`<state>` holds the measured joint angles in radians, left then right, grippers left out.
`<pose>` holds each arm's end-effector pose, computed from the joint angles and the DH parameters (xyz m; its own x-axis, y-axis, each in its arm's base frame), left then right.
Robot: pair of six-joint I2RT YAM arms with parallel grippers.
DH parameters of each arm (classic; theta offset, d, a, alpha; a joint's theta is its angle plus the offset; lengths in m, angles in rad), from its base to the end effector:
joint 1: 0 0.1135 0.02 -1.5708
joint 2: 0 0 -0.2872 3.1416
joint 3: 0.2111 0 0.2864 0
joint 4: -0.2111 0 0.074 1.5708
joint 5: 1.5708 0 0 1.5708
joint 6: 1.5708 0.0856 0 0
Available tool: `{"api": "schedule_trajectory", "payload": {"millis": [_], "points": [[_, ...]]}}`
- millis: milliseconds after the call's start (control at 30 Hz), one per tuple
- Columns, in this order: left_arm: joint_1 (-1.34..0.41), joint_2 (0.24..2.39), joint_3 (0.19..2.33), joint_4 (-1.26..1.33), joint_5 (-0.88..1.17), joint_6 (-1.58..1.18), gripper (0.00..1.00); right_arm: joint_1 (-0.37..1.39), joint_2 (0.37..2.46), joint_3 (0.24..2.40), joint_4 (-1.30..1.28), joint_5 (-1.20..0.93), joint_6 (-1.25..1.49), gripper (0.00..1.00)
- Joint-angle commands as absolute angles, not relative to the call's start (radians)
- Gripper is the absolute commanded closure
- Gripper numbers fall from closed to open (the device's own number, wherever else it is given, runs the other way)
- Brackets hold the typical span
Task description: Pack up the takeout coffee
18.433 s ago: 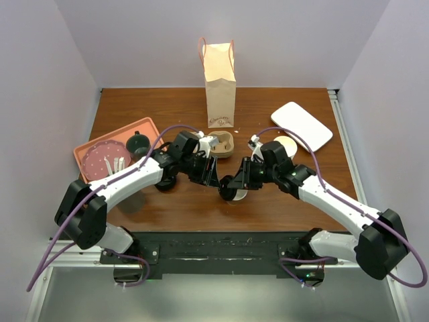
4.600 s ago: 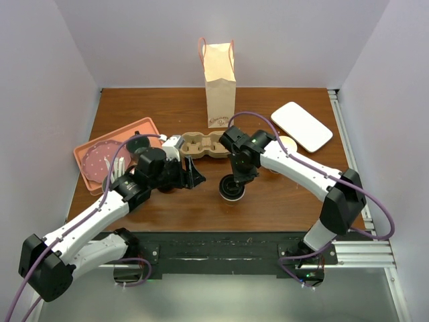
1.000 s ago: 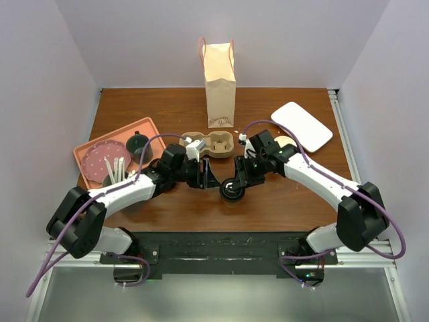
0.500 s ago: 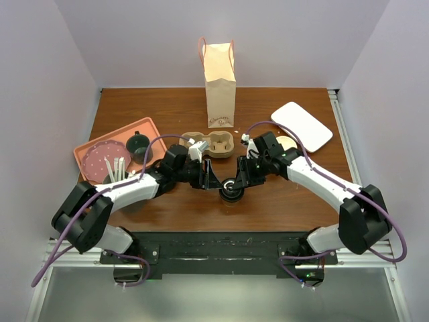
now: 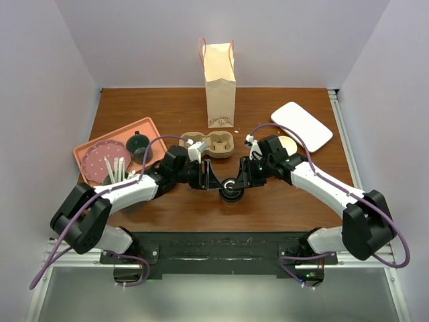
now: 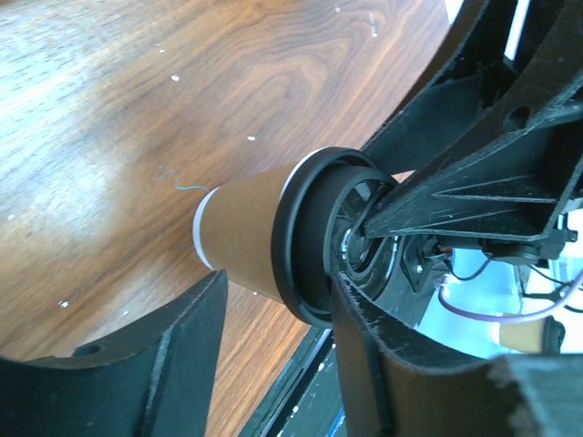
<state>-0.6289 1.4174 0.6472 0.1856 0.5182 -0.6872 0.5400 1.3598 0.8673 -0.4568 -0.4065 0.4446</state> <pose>0.2521 -0.2358 0.1635 -0.8811 -0.0405 -0.4712 0.3702 0.5612 -0.7403 0.2604 0.1955 0.1907 -0.9176 -0.0894 -0.3874 -0.3047 0.7842 0.5406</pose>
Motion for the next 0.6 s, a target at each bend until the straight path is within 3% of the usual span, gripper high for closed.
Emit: {"api": "schedule_trajectory", "payload": {"millis": [0, 233, 567], "points": [[-0.638, 1.399, 0.684, 0.040, 0.431, -0.609, 0.40, 0.549, 1.404, 0.833, -0.545, -0.281, 0.443, 0.57], [-0.638, 1.382, 0.747, 0.058, 0.525, -0.604, 0.30, 0.549, 1.384, 0.839, -0.522, -0.308, 0.491, 0.57], [-0.650, 1.489, 0.719, 0.160, 0.606, -0.644, 0.30, 0.551, 1.390, 0.847, -0.517, -0.305, 0.509, 0.57]]}}
